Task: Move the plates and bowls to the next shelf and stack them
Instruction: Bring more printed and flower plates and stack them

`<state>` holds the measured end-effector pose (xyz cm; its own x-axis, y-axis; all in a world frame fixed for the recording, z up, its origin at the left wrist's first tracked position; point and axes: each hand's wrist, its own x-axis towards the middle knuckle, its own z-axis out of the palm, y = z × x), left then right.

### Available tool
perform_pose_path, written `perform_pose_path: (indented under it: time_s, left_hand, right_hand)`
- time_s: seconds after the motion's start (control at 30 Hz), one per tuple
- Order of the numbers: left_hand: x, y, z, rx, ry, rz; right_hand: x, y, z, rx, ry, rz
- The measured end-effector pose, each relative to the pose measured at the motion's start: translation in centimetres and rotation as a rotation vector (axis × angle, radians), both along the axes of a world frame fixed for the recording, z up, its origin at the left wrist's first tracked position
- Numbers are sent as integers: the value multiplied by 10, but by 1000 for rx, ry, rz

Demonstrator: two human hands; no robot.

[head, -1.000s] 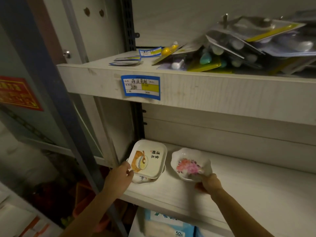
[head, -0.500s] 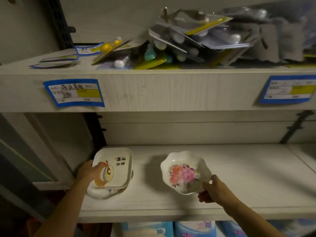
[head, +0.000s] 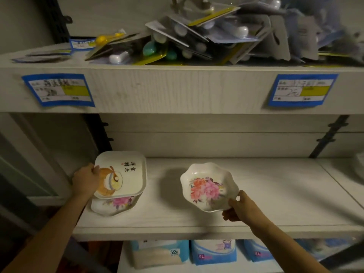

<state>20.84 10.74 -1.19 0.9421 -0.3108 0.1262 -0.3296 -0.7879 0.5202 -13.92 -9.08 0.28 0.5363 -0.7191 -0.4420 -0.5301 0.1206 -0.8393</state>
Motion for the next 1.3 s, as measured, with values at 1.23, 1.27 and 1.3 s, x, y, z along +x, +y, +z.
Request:
perform_pose_path:
  time_s: [1.23,1.27,1.3]
  left_hand:
    - [-427,-154,68,-334,802,-342]
    - [-434,-157,68,-313,789,-359]
    - [-441,-161,68,-297,778,-377]
  right_hand:
    - [-370,-160,38,-413,28,12]
    - [-377,-162,38,-420,22,21]
    - [-383,-163,38,-426,20,26]
